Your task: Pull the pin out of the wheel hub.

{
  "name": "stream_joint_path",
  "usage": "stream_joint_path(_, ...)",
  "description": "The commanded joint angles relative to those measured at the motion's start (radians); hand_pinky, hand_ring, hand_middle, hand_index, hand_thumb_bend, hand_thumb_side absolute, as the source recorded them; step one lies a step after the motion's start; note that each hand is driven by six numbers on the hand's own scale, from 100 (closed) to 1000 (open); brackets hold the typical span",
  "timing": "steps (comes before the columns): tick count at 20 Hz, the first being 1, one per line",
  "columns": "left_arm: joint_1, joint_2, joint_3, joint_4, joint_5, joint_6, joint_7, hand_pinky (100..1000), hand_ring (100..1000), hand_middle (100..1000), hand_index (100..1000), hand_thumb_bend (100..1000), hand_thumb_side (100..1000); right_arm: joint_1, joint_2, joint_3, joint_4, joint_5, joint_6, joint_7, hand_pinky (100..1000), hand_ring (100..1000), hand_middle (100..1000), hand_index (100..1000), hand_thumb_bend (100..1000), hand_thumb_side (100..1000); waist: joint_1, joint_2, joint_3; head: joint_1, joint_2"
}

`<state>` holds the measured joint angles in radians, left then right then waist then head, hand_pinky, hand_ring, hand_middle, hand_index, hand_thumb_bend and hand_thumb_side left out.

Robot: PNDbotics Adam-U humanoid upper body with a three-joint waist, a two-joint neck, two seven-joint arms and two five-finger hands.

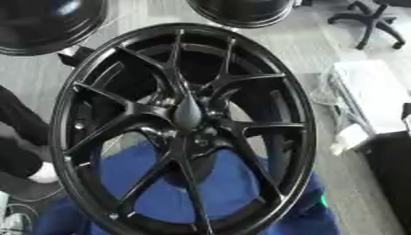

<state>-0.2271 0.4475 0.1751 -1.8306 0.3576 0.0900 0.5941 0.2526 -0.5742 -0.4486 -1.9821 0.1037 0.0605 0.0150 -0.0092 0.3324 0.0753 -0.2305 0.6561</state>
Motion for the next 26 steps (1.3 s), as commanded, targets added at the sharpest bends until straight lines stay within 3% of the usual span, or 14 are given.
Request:
stream_joint_path(1,-0.012,0.018,0.002,-0.013,0.001,-0.001,-0.008,606,739,636,672,100,729,0.005,0.008,-0.008,0.0,0.048,0.042,-0.012,984,902,917,1000,100,100,0.001,-0.013,-0.002,0.004,-0.015)
stream_joint_path(6,-0.017,0.017,-0.005,-0.013,0.002,0.001,-0.018,607,740,636,672,100,729,0.002,0.031,-0.007,0.022,0.03,0.043,-0.005,973,885,892,1000,100,100,0.003,-0.013,-0.005,0.007,-0.016)
stream_joint_path(7,-0.019,0.017,-0.007,-0.013,0.002,0.001,-0.02,607,740,636,672,100,728,0.0,0.033,-0.01,0.017,0.019,0.043,-0.018,967,881,884,1000,100,235,0.004,-0.014,-0.005,0.008,-0.016)
stream_joint_path(8,-0.021,0.017,-0.009,-0.013,0.003,0.001,-0.023,607,740,637,672,100,728,-0.002,0.034,-0.012,0.01,0.008,0.044,-0.038,963,879,878,1000,100,316,0.005,-0.014,-0.006,0.009,-0.016)
stream_joint_path(9,-0.024,0.017,-0.011,-0.014,0.004,0.001,-0.025,607,740,637,672,100,727,-0.007,0.036,-0.011,-0.002,-0.006,0.041,-0.064,946,859,839,977,100,489,0.005,-0.014,-0.006,0.009,-0.015)
stream_joint_path(10,-0.03,0.016,-0.014,-0.015,0.004,0.001,-0.029,607,740,637,672,100,726,-0.016,0.037,-0.006,-0.01,-0.034,0.028,-0.094,936,836,813,937,100,516,0.006,-0.015,-0.006,0.008,-0.015)
stream_joint_path(15,-0.066,0.007,-0.032,-0.022,0.006,0.003,-0.048,608,741,639,674,100,721,-0.072,0.029,0.031,-0.018,-0.235,-0.091,-0.161,919,793,768,882,100,604,0.011,-0.019,-0.004,0.006,-0.015)
stream_joint_path(21,-0.111,-0.01,-0.055,-0.029,0.012,0.0,-0.072,609,741,645,682,108,717,-0.143,0.04,0.065,-0.006,-0.456,-0.206,-0.049,942,827,812,928,100,615,0.017,-0.021,0.003,0.003,-0.016)
stream_joint_path(26,-0.145,-0.026,-0.075,-0.033,0.006,-0.007,-0.093,612,746,664,706,124,719,-0.187,0.052,0.076,0.072,-0.509,-0.243,0.029,931,796,773,898,100,608,0.021,-0.021,0.007,0.004,-0.017)
